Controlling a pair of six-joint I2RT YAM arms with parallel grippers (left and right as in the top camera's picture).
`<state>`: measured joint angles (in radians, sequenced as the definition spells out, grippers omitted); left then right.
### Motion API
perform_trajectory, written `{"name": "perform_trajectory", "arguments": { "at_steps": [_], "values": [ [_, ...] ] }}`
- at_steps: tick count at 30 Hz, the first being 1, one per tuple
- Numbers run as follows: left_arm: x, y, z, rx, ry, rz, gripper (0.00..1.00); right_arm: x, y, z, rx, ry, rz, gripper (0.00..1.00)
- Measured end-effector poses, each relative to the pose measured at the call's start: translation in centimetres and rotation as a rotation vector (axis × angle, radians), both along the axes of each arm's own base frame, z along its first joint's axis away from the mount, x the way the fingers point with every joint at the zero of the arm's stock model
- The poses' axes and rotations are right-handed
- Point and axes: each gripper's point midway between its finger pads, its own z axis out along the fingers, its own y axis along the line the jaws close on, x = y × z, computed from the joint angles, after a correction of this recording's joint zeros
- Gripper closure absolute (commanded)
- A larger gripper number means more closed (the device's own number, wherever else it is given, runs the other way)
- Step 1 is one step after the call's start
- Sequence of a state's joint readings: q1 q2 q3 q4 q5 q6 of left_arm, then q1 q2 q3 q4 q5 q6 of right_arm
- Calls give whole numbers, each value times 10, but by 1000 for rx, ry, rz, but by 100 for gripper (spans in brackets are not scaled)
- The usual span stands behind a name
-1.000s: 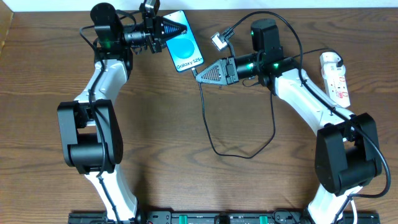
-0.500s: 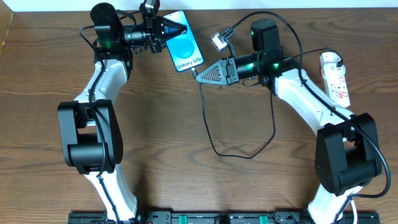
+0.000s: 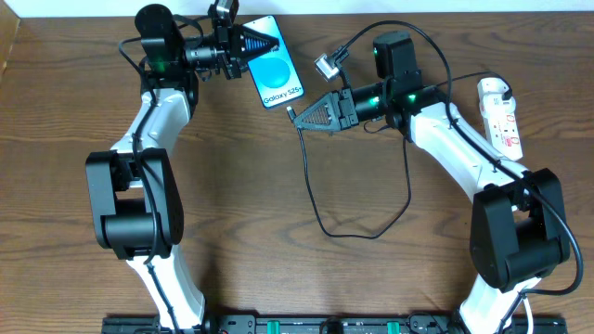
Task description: Plug charger to phone and switch on socket
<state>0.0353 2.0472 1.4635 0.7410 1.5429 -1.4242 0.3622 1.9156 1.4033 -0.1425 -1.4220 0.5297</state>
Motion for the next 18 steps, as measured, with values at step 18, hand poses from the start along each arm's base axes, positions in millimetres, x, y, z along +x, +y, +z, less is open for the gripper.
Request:
{"name": "perform_trajectory", "arguments": {
  "at_steps": [18],
  "values": [
    [-2,-6,0,1,-7,-13,93,1,0,0,0,-13,-4,99]
  ]
}}
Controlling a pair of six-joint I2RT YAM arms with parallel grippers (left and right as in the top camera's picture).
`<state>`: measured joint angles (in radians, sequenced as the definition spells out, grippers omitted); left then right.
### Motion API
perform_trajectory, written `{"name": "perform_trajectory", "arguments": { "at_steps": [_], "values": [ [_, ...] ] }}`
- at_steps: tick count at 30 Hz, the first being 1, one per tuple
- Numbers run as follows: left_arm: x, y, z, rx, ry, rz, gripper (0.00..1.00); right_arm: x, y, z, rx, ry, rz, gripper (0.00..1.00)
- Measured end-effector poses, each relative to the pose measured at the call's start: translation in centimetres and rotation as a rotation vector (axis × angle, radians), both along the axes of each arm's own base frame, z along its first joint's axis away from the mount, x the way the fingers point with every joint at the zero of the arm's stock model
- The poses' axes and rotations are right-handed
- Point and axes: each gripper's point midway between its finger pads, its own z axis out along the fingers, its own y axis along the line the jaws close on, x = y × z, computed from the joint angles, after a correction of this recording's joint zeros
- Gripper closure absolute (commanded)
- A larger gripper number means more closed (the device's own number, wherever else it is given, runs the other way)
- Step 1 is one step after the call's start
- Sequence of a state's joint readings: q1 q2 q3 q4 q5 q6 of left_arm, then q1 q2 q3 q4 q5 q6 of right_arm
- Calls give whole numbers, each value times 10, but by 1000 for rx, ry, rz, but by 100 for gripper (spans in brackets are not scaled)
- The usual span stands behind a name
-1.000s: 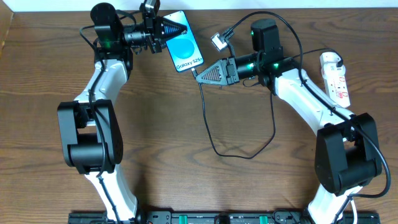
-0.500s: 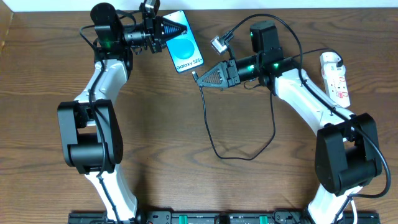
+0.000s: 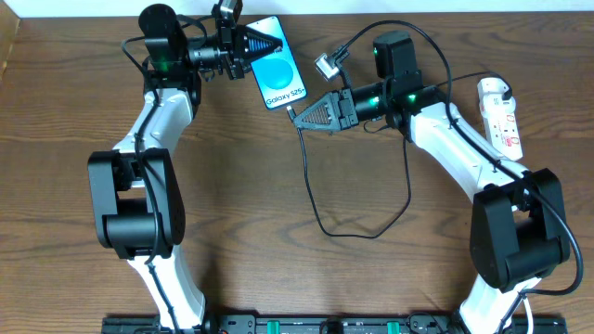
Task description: Plug charger to phone and switch on socket
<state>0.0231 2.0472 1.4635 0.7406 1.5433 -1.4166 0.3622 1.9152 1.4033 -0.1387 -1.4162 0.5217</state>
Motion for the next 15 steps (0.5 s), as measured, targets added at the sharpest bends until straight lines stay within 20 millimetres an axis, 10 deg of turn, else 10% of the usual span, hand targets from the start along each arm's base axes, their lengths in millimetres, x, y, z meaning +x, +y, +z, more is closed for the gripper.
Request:
{"name": "perform_trajectory", "arguments": {
  "at_steps": [15],
  "values": [
    [0,0,0,0,-4,0,93,4,1,1,0,-31,-15,99]
  ]
}}
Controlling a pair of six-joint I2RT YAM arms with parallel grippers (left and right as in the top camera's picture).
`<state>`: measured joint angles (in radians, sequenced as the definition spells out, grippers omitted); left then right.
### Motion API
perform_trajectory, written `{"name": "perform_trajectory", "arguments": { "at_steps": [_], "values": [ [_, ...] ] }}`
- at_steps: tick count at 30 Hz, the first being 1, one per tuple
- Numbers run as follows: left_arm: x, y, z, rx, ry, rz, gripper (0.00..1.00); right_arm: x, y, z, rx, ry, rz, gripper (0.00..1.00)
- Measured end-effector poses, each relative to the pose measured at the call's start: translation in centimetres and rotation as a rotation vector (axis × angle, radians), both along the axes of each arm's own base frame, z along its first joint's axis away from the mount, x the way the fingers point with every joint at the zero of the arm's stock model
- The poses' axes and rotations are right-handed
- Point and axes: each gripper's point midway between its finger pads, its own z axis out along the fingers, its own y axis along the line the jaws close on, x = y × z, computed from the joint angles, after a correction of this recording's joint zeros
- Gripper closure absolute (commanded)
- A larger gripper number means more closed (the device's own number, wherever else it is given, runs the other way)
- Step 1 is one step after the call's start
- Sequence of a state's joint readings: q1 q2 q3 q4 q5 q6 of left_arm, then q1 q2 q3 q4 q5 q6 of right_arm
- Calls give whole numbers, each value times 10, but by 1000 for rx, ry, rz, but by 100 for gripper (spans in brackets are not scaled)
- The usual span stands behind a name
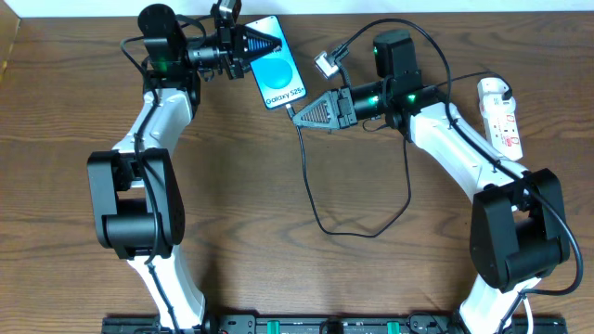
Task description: Plug charger to phone and switch on socket
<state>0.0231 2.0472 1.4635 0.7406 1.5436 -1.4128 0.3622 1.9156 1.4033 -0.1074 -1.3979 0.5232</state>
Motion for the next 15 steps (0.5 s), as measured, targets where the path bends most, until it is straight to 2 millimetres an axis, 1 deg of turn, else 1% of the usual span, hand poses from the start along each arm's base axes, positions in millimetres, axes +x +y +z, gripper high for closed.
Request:
{"name": "perform_trajectory", "arguments": {
  "at_steps": [15],
  "values": [
    [0,-1,0,0,-4,-1,93,2,0,-1,-10,16,-12,99]
  ]
}}
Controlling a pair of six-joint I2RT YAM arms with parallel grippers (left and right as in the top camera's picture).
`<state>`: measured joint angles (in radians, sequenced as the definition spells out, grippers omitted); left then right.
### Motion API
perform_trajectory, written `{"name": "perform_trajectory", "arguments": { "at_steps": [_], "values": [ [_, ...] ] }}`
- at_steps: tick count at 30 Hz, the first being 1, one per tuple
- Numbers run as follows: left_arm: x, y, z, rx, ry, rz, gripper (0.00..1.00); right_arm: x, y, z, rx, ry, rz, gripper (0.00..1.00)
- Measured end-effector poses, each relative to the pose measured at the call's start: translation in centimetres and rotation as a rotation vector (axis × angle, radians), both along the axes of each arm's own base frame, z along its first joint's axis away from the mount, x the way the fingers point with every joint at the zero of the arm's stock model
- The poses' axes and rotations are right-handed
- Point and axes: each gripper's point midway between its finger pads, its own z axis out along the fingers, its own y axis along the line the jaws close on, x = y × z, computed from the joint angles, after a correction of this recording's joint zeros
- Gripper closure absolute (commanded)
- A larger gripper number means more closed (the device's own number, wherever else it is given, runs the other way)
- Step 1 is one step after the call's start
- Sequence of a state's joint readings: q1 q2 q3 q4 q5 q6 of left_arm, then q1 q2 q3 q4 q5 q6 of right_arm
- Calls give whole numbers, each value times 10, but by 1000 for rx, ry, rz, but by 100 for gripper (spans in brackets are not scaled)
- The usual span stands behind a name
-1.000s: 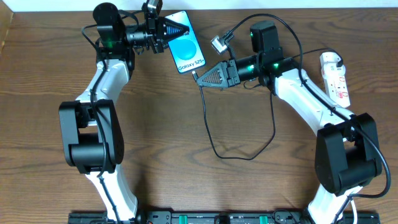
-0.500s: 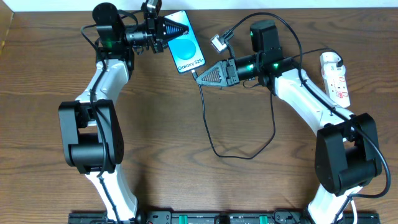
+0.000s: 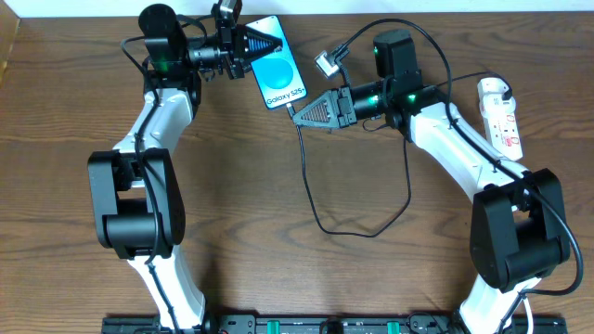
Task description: Plug charger to phone and switch on socket
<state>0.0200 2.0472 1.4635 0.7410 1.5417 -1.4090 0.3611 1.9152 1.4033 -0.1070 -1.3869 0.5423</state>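
The phone [image 3: 276,63], with a blue screen reading Galaxy S25+, lies tilted at the back of the table. My left gripper [image 3: 272,44] reaches in from the left, its fingers closed at the phone's upper left edge. My right gripper [image 3: 295,113] sits just below the phone's lower end, shut on the plug end of the black charger cable [image 3: 357,232]. The plug tip almost touches the phone's bottom edge. The white socket strip [image 3: 499,116] lies at the far right.
The cable loops down across the middle of the table and back up past the right arm. A silver USB connector [image 3: 325,65] lies just right of the phone. The table's back edge runs close behind the phone.
At first my left gripper held the phone's edge, and my right gripper held the plug a little below and right of the phone's lower end. The phone then shifted slightly. The right gripper has come up and left, and now the plug sits at the phone's bottom edge.
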Motion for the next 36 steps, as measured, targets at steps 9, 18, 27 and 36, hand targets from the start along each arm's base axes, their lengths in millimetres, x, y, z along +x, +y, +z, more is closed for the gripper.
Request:
{"name": "perform_trajectory", "arguments": {
  "at_steps": [9,18,27,36],
  "values": [
    [4,0,0,-2,1,21,93,4,0,5,13,-10,-9,99],
    [5,0,0,-2,-1,30,93,6,0,6,12,5,-13,99],
    [8,0,1,-1,-23,48,93,9,0,11,19,24,-23,99],
    [10,1,1,0,-30,61,93,14,1,11,8,51,-48,99]
  ]
}}
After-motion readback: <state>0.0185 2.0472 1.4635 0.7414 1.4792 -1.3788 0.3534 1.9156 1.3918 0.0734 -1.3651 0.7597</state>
